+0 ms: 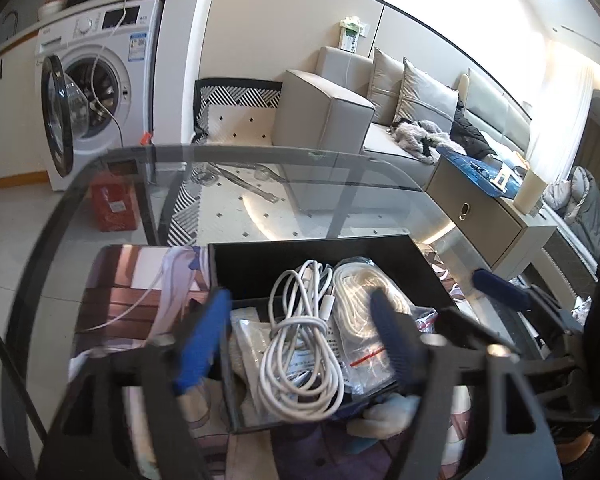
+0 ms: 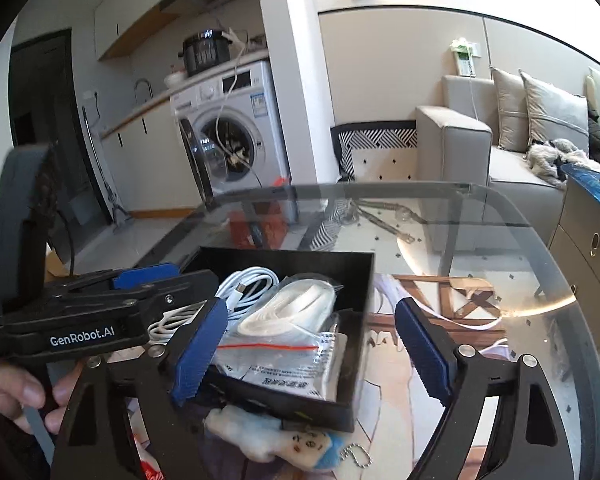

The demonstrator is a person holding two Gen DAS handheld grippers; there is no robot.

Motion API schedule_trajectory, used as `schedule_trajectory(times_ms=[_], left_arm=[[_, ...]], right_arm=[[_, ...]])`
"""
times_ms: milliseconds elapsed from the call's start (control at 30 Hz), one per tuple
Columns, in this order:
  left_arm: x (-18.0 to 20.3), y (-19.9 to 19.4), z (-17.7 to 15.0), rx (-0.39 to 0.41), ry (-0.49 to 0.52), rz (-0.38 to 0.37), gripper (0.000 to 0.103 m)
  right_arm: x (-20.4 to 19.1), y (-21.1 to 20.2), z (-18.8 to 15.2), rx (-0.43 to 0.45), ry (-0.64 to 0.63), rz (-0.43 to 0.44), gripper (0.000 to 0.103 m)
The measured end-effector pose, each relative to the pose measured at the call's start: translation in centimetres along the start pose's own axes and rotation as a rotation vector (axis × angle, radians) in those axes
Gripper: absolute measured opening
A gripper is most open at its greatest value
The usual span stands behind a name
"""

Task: Organize soft objects
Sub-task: 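Open both tools to drop the cable and rope bag into the box, then grasp the red balloon glue packet with the left tool while right tool grasps the white plush toy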

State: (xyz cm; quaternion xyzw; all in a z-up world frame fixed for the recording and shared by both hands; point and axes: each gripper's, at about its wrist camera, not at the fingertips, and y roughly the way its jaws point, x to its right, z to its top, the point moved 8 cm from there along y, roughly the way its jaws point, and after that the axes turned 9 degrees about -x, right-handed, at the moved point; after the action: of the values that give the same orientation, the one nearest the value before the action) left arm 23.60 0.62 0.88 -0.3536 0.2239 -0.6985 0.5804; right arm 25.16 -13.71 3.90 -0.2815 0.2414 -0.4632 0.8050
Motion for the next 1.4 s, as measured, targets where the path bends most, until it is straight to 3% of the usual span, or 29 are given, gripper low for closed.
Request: schedule_trajectory(times_ms=[33, 133, 467, 700, 1400], left_arm=[[-0.1, -0.4, -0.1, 0.010, 0.000, 0.000, 0.095], [-0.1, -1.4, -0.3, 0.024, 0.007, 0.003, 0.103], [-0.4, -4.0, -4.3, 0.013, 0.024, 0.014, 0.103], [-0.2, -4.3, -8.2, -0.047, 0.057, 0.044, 0.103], [1.6, -3.8, -14.3, -0.172, 0.112, 0.054, 0.103]], right_arm=[[0.3, -0.4, -0.3, -0.003, 0.004, -0.003, 0.095], [1.0, -1.3, -1.1, -0.022, 0.019, -0.004, 0.102], [0.7, -2.8, -5.1, -0.074, 0.009, -0.006, 0.102], [-0.7, -3.4, -7.4, -0.077, -0.004, 0.024, 0.102], [-1.9, -3.0, -7.7, -0.111, -0.015, 0.032, 0.102]])
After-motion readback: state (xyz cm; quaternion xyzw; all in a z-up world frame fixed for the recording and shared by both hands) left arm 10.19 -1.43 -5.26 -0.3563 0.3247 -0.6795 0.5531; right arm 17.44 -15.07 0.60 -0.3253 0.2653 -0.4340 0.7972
